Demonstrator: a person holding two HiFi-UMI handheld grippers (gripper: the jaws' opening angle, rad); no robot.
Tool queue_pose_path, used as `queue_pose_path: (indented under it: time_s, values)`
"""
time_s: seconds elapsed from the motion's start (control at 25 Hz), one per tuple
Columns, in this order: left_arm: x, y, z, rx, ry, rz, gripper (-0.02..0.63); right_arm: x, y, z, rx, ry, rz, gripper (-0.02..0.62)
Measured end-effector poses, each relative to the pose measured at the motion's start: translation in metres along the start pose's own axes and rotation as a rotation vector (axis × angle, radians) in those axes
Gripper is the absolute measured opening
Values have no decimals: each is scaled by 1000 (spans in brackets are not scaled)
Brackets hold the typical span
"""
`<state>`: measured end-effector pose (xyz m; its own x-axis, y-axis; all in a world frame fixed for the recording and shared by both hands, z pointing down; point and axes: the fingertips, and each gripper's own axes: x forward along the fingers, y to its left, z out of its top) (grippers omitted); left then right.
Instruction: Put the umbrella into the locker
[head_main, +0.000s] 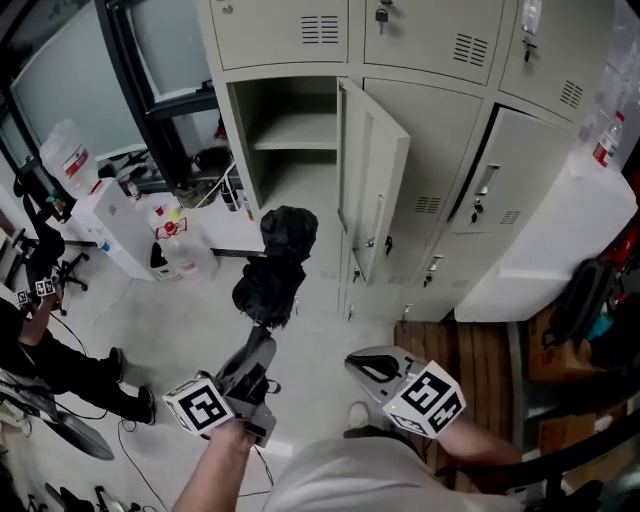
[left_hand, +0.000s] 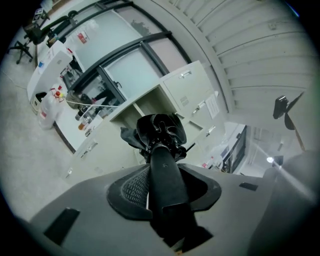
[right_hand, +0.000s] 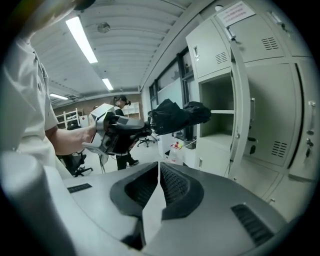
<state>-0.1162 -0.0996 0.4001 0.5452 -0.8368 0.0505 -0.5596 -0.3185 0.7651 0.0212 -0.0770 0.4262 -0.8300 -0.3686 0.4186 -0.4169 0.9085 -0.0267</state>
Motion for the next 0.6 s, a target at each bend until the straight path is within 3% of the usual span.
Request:
queue_pose_path:
  time_s: [0.2, 0.36, 0.44, 0.6]
  values:
    - [53, 8, 43, 25, -33, 36, 161, 24, -26, 26, -81, 25, 147, 17]
    - [97, 6, 66, -153, -121, -37, 160, 44, -37, 40, -138, 53, 244, 15]
    - [111, 8, 77, -194, -156, -42, 160, 52, -39, 45, -147, 62, 266, 15]
    - [130, 12, 121, -141, -197, -36, 160, 72, -54, 58, -149, 69, 263, 15]
